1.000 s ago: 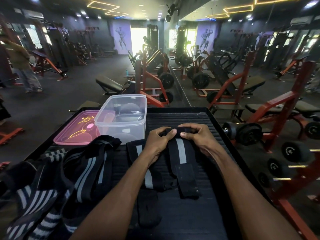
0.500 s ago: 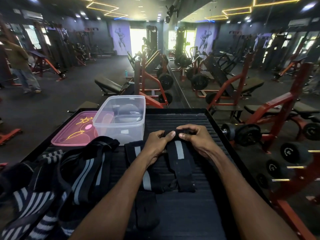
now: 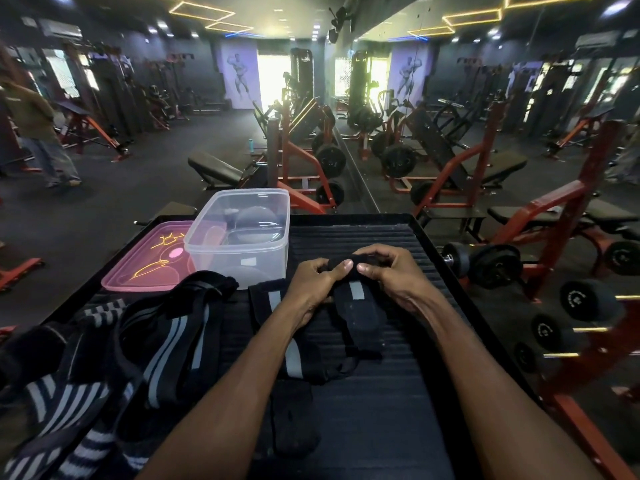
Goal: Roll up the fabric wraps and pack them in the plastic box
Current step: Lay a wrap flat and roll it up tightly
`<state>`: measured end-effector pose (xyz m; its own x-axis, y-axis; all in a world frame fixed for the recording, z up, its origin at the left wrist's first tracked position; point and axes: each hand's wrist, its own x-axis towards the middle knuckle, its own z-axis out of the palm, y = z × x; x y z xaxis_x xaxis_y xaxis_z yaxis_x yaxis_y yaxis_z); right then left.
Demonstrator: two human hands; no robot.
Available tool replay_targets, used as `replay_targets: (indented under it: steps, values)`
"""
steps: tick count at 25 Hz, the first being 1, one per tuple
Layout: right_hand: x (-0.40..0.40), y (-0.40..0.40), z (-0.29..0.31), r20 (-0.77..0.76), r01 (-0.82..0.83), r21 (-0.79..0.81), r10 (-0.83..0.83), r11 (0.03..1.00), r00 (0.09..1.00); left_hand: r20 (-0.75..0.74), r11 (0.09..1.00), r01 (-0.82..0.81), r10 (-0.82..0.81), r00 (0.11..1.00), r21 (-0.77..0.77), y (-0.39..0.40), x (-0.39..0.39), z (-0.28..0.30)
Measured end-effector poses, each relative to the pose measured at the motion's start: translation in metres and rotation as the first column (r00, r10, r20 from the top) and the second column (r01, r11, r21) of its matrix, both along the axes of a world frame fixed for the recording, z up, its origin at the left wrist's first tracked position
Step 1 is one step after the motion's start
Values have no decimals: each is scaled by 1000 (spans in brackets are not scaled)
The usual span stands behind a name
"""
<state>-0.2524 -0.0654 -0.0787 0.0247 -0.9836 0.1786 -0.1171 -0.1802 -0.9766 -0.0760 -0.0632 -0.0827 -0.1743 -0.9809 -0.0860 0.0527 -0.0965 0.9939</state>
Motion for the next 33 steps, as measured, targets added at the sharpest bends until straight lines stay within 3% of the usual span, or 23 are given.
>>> replay_targets:
  steps: [4,6,11,16,19,24,28,31,33]
  values:
    - [2,4,4,42,-27,192,19,981,999,73,987,-51,62,995,-154,2,2,0]
    - [4,4,4,71,-46,211,32,976,997,138,979,-26,54,989,-202,1,2,-1]
    - [6,7,7,-22,8,19,-8,1000,1000,-31,1000,28,-28,999,-3,1,-2,2]
    - [8,8,9,205,-67,203,24,977,978,39,993,-58,62,997,-101,-3,0,0]
    - [8,7,8,232,-72,252,12,965,973,71,985,-41,53,996,-166,-3,1,-1]
    - [5,7,7,211,-31,125,4,992,978,-146,997,39,-30,989,62,1,-1,4]
    - [4,7,9,286,-68,181,13,981,958,-112,998,-60,56,992,-32,1,-2,3]
    - [3,5,9,331,-115,329,0,937,944,-63,991,-51,43,997,-124,3,-2,3]
    - [3,4,8,348,-100,332,-23,938,937,-33,990,-21,16,999,-140,4,-3,4]
